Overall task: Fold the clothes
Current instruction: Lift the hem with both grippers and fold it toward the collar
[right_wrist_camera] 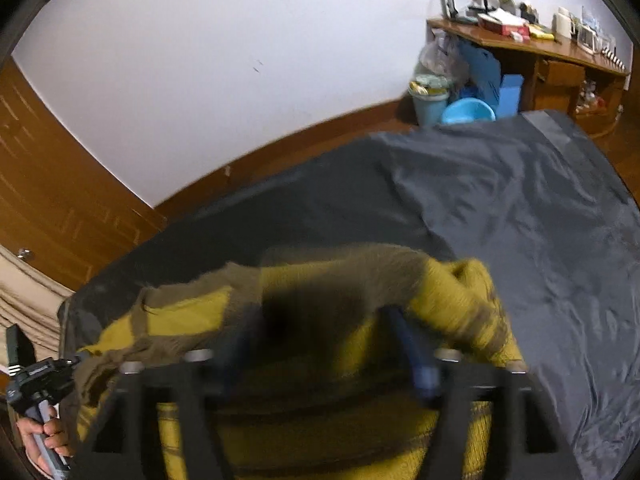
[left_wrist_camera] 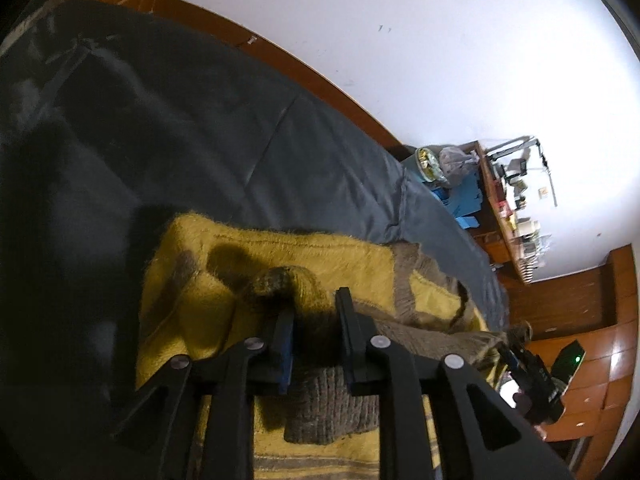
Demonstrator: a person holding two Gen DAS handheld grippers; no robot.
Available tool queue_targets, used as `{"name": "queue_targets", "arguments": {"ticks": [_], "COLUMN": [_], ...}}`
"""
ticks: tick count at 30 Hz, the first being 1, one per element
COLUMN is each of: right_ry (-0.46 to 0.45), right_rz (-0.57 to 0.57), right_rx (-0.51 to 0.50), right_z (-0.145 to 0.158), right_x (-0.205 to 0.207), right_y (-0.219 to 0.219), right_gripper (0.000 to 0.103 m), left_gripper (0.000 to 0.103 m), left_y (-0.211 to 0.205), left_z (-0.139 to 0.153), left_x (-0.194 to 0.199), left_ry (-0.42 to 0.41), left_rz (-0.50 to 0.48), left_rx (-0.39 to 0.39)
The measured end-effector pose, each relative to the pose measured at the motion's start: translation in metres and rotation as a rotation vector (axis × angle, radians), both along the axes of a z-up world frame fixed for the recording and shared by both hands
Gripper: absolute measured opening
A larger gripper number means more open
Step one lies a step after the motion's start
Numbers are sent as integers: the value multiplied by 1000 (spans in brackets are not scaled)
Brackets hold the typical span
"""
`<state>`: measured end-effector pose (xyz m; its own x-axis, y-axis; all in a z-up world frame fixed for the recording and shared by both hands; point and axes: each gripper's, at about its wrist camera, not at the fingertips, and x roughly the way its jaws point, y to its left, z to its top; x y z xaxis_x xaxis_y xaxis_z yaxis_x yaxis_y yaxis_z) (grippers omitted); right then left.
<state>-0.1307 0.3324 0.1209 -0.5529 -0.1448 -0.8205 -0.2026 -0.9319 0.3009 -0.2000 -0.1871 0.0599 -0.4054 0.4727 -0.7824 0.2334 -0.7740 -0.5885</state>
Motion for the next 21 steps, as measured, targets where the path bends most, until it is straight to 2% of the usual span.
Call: {"name": "queue_targets", "arguments": {"ticks": [3, 7, 8, 11, 13, 16, 18, 21], "right_ry": [48, 91, 85, 48, 23, -15, -33, -62], "right_rz": [19, 25, 42, 105, 156, 183, 183, 180], "right_rx": [-1, 46, 56, 134, 215, 239, 240, 252], "right_z": [14, 28, 28, 20, 10, -7, -15, -28], "right_x": [0, 11, 13, 13, 13, 9, 2, -7], "right_y": [-1, -6, -10, -29, -45, -57, -58, -54], "right_gripper": [72, 73, 73, 73, 73, 73, 73, 73], "left_gripper": [30, 53, 59, 63, 65, 65, 65, 66], "left_y": [-3, -12, -12, -6, 11, 41, 57, 63], "left_z": [6, 24, 32, 56, 66, 68, 58, 30], "left_x": [4, 17, 21, 33, 36, 38, 37, 30], "left_ry": [29, 138, 167, 259, 290, 313, 295, 201], "left_rz": [18, 81, 86, 66, -29, -177, -247, -268], "left_rx": [35, 98, 68, -33, -96, -196, -250, -317]}}
